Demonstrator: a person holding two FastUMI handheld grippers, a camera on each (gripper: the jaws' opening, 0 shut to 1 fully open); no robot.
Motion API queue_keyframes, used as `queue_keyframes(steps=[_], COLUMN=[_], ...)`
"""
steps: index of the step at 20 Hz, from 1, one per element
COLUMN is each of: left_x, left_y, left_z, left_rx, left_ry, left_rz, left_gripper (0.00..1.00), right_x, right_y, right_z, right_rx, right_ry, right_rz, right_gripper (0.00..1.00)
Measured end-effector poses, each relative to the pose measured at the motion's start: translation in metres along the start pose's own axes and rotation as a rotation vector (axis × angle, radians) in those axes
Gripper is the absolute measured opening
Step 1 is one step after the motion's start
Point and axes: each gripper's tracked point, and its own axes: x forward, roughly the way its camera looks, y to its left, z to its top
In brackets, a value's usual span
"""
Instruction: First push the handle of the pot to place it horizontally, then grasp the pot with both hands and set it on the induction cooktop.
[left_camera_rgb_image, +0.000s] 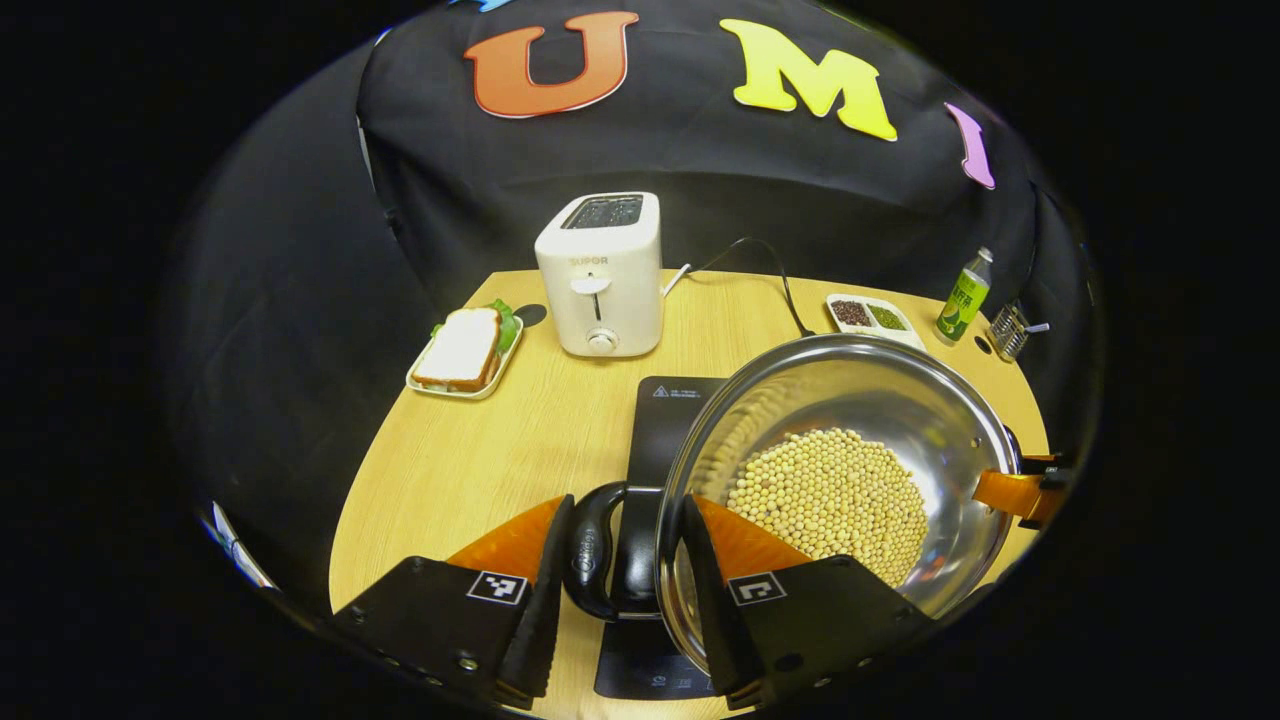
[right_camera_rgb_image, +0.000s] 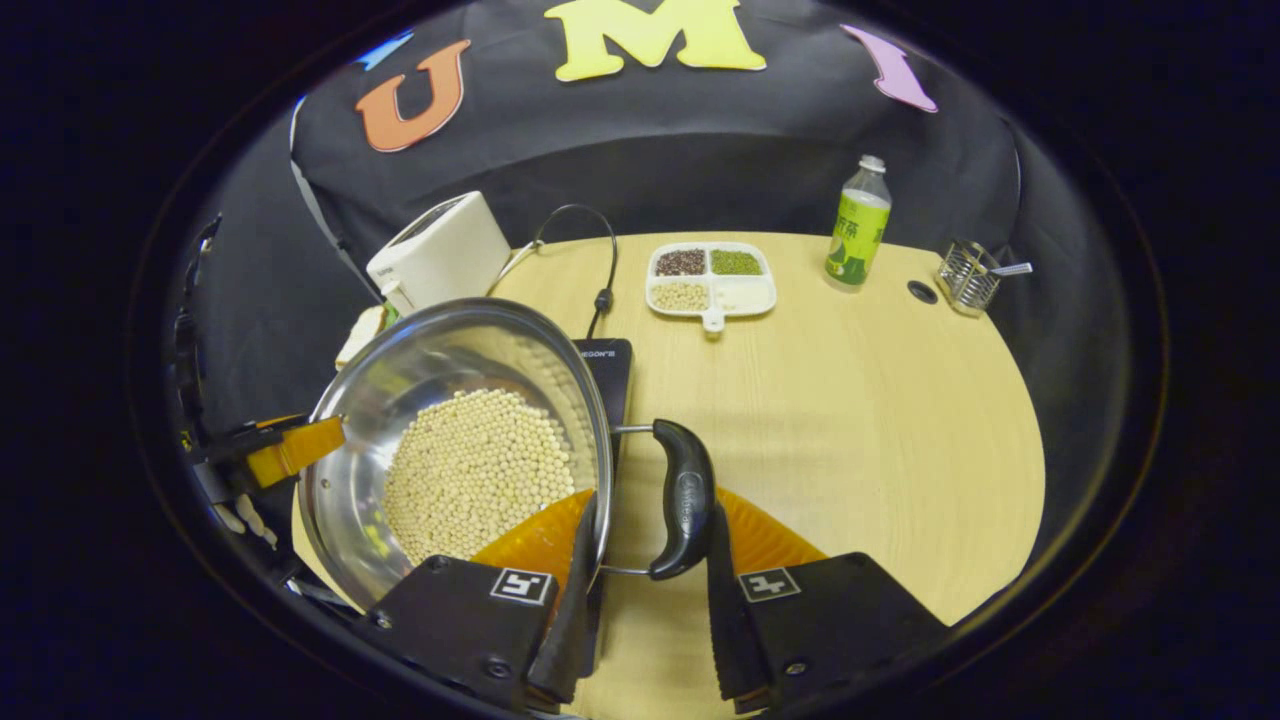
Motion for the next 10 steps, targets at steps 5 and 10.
queue_keyframes(steps=[5, 10], left_x=[0.012, 0.017], left_y=[0.007, 0.001], left_z=[0.002, 0.008], left_rx=[0.0, 0.045], left_ry=[0.01, -0.033], left_rz=[-0.011, -0.027], left_gripper=[0.58, 0.58], right_x=[0.008, 0.013], right_y=[0.007, 0.003], right_z=[0.004, -0.002], right_rx=[-0.003, 0.034], right_ry=[0.007, 0.006], right_rz=[-0.014, -0.025], right_gripper=[0.51, 0.51])
